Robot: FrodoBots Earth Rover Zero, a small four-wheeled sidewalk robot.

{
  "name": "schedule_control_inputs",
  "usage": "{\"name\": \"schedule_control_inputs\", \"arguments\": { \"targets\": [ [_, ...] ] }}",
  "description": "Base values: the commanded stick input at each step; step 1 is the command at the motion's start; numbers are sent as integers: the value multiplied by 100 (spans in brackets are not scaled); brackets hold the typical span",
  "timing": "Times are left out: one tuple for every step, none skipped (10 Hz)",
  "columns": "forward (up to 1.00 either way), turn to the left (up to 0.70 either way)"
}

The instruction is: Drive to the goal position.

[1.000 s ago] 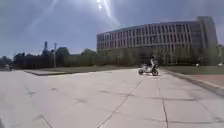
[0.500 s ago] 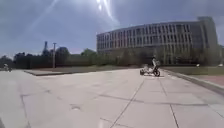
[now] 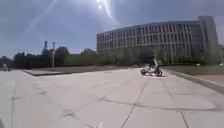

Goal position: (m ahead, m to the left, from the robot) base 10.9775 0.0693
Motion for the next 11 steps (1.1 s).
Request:
{"name": "schedule_control_inputs", "arguments": {
  "targets": [
    [50, 0],
    [50, 0],
    [50, -9],
    [50, -16],
    [50, -9],
    [50, -3],
    [50, -5],
    [50, -1],
    [50, -18],
    [50, -20],
    [50, -10]
  ]
}}
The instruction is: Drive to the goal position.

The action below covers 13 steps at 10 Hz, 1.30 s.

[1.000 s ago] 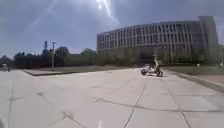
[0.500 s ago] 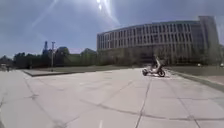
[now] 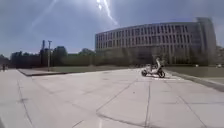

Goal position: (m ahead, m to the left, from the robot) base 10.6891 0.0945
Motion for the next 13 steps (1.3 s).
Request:
{"name": "schedule_control_inputs", "arguments": {
  "targets": [
    [50, 0],
    [50, 0],
    [50, 0],
    [50, 0],
    [50, 0],
    [50, 0],
    [50, 0],
    [50, 0],
    [50, 0],
    [50, 0],
    [50, 0],
    [50, 0],
    [50, 0]
  ]
}}
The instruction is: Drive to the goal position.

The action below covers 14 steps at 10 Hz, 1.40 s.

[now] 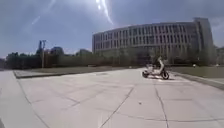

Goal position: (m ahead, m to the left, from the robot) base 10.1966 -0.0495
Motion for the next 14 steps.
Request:
{"name": "schedule_control_inputs", "arguments": {
  "targets": [
    [50, 0],
    [50, 0],
    [50, 0],
    [50, 0],
    [50, 0],
    [50, 0],
    [50, 0],
    [50, 0],
    [50, 0],
    [50, 0],
    [50, 0],
    [50, 0],
    [50, 0],
    [50, 0]
  ]
}}
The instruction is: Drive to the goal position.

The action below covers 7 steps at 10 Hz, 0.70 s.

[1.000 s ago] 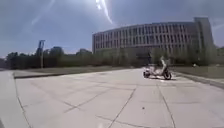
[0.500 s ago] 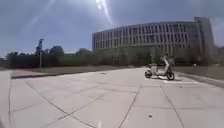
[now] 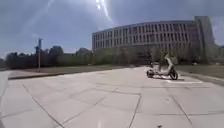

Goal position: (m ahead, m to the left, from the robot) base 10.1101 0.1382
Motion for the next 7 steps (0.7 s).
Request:
{"name": "schedule_control_inputs", "arguments": {
  "targets": [
    [50, 0],
    [50, 0],
    [50, 0],
    [50, 0],
    [50, 0],
    [50, 0],
    [50, 0]
  ]
}}
